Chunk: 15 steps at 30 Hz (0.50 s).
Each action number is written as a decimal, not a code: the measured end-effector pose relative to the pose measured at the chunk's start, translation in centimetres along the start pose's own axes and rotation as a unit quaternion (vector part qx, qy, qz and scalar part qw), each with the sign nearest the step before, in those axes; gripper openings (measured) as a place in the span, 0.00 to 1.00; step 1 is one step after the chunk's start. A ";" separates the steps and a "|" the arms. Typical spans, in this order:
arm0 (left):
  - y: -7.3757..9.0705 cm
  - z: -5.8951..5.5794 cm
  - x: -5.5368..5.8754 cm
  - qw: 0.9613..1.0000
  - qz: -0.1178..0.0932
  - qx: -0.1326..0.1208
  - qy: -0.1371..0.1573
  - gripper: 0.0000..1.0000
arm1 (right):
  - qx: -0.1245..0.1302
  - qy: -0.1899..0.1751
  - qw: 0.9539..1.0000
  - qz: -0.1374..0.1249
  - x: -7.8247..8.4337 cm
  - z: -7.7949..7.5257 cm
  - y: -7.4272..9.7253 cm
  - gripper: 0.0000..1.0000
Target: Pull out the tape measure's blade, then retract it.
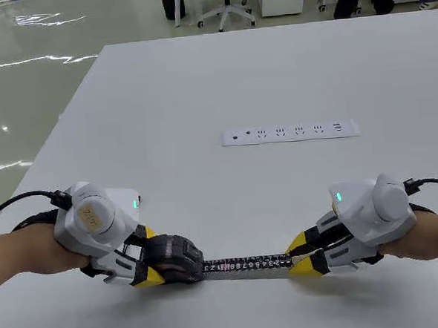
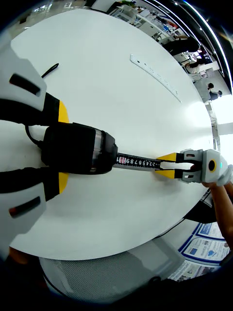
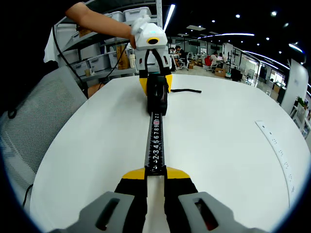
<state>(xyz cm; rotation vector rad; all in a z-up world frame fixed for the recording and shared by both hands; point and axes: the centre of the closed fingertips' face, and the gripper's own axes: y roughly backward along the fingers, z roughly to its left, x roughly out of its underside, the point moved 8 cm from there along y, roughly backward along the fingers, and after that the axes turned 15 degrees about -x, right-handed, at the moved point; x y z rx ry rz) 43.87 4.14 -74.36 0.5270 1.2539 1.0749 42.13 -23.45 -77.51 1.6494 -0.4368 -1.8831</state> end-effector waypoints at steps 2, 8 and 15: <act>0.0 0.0 0.0 1.000 0.000 0.000 0.000 0.28 | 0.000 0.000 1.000 0.000 0.1 0.1 0.0 0.11; 0.0 0.0 0.0 1.000 0.001 0.000 -0.001 0.28 | 0.000 0.000 1.000 0.000 0.2 0.1 0.2 0.11; 0.0 -0.1 0.0 1.000 0.001 0.000 -0.001 0.28 | 0.000 0.000 1.000 0.000 0.3 0.1 0.3 0.11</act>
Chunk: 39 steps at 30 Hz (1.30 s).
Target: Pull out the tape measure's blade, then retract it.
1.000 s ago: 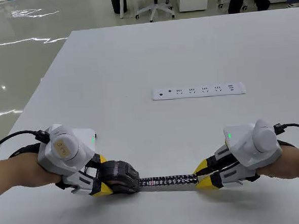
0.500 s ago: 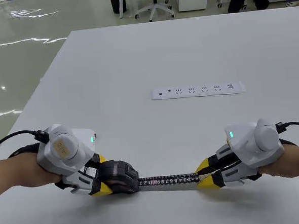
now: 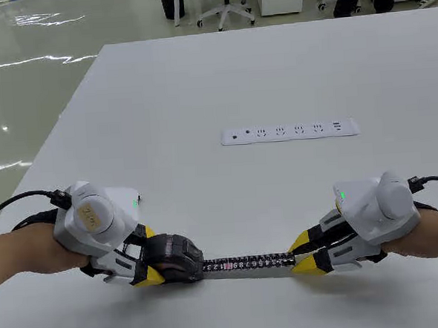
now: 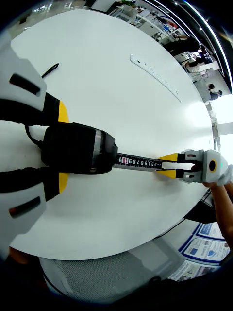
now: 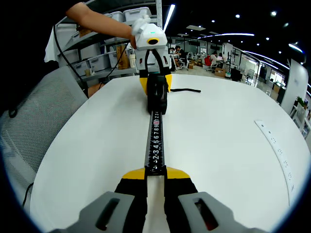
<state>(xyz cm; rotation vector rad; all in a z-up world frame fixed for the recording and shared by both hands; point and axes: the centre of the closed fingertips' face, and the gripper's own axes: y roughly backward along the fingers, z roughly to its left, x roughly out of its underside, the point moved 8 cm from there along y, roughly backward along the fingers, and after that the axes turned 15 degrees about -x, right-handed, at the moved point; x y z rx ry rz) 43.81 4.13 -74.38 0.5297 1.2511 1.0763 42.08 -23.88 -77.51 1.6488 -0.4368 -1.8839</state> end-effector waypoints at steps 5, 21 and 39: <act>0.0 0.0 0.0 1.000 0.000 0.000 0.000 0.28 | 0.000 0.000 1.000 0.000 0.0 0.1 0.1 0.11; 0.0 -0.1 -0.1 1.000 0.001 0.000 -0.001 0.28 | 0.001 -0.001 1.000 0.001 0.5 0.2 0.7 0.11; 0.1 -0.1 -0.1 1.000 0.001 -0.001 0.000 0.28 | 0.003 -0.001 1.000 0.004 0.7 0.4 1.1 0.11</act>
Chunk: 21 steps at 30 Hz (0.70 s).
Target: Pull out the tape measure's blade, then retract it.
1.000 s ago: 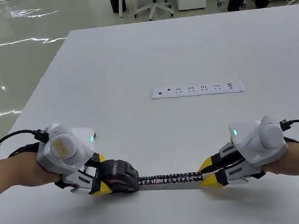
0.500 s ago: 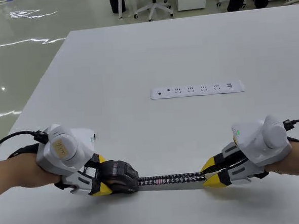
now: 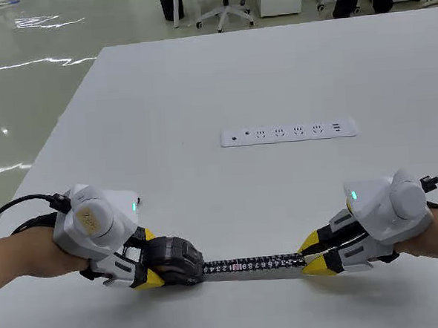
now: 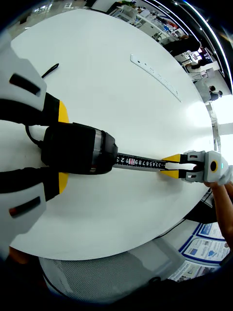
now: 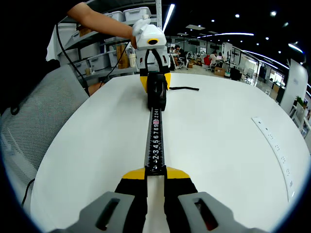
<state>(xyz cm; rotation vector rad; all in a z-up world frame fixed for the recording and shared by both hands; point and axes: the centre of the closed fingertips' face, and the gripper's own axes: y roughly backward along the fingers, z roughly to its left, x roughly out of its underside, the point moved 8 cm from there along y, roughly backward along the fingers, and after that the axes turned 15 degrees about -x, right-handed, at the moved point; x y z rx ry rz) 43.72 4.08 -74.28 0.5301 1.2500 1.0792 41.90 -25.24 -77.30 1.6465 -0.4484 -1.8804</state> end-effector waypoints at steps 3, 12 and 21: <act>0.0 0.0 0.0 1.000 0.000 0.000 0.000 0.28 | 0.001 0.000 1.000 0.000 0.1 0.0 0.1 0.11; -0.1 0.1 0.0 1.000 0.001 0.000 -0.001 0.28 | 0.002 -0.002 1.000 0.000 0.3 0.0 0.4 0.11; -0.1 0.1 0.0 1.000 0.002 0.001 -0.003 0.28 | 0.002 -0.002 1.000 0.002 0.5 0.1 0.7 0.11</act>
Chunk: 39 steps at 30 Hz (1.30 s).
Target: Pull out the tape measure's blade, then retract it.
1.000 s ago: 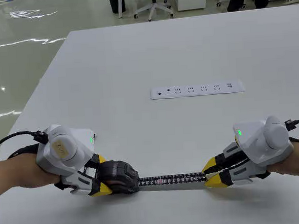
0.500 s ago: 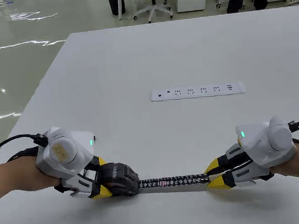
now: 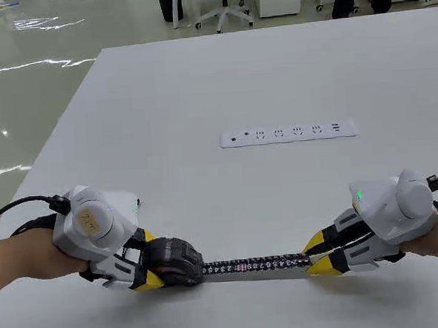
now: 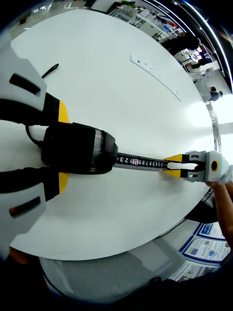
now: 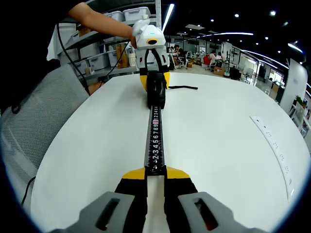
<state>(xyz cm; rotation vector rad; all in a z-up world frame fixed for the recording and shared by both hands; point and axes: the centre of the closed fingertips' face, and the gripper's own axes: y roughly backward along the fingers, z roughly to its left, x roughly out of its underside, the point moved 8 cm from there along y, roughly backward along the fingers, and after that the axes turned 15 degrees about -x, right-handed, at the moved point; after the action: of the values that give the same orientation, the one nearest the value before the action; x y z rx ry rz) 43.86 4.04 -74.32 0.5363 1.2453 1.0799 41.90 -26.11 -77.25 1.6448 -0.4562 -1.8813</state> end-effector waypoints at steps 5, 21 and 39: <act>0.0 0.0 0.0 1.000 0.000 0.000 0.000 0.28 | 0.000 0.000 1.000 0.001 0.1 0.0 0.1 0.11; 0.0 -0.1 0.0 1.000 0.001 0.000 0.000 0.28 | 0.002 -0.002 1.000 0.002 0.5 0.1 0.4 0.11; 0.1 -0.1 0.0 1.000 0.002 0.000 0.001 0.28 | 0.003 0.000 1.000 0.005 0.7 0.2 0.9 0.11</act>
<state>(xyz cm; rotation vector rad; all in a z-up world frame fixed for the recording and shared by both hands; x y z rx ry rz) 43.72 4.02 -74.30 0.5372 1.2470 1.0840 41.89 -27.28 -77.26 1.6427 -0.4701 -1.8741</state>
